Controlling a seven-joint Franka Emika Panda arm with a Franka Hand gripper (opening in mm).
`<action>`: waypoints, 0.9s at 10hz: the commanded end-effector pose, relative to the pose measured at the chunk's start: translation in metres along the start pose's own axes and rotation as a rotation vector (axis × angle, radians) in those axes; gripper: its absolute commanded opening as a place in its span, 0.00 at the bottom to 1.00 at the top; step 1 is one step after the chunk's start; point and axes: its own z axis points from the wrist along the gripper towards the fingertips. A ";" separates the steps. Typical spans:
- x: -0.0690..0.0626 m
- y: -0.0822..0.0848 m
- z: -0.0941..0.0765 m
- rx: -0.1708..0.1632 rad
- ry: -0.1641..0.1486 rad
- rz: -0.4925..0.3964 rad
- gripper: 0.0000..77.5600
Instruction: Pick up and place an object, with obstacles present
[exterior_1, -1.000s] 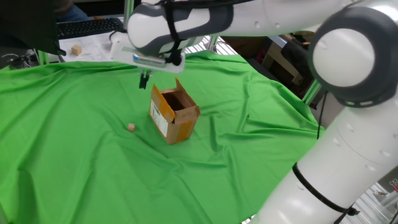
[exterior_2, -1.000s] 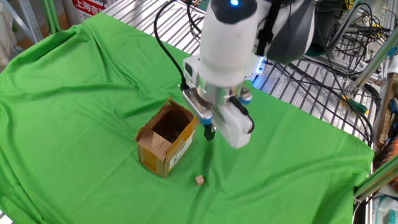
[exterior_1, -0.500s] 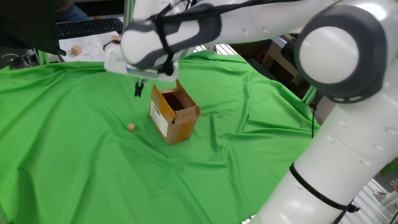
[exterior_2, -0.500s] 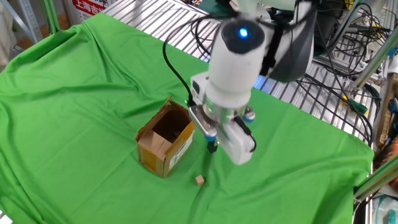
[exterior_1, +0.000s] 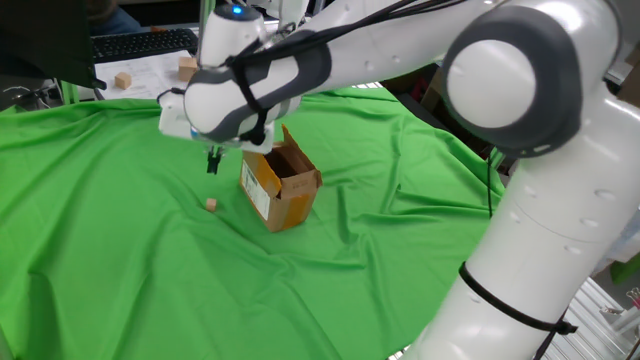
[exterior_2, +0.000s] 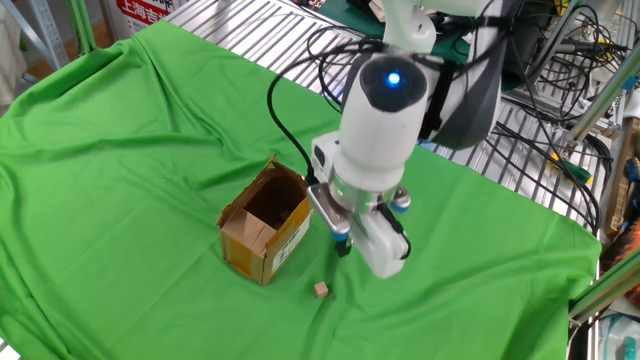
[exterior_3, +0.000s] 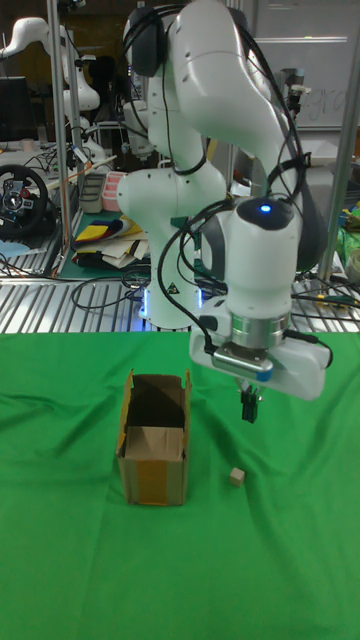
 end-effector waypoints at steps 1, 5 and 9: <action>-0.001 0.003 0.021 -0.012 -0.017 0.019 0.00; -0.002 0.003 0.041 -0.019 -0.026 0.027 0.00; -0.004 0.002 0.063 -0.027 -0.037 0.037 0.00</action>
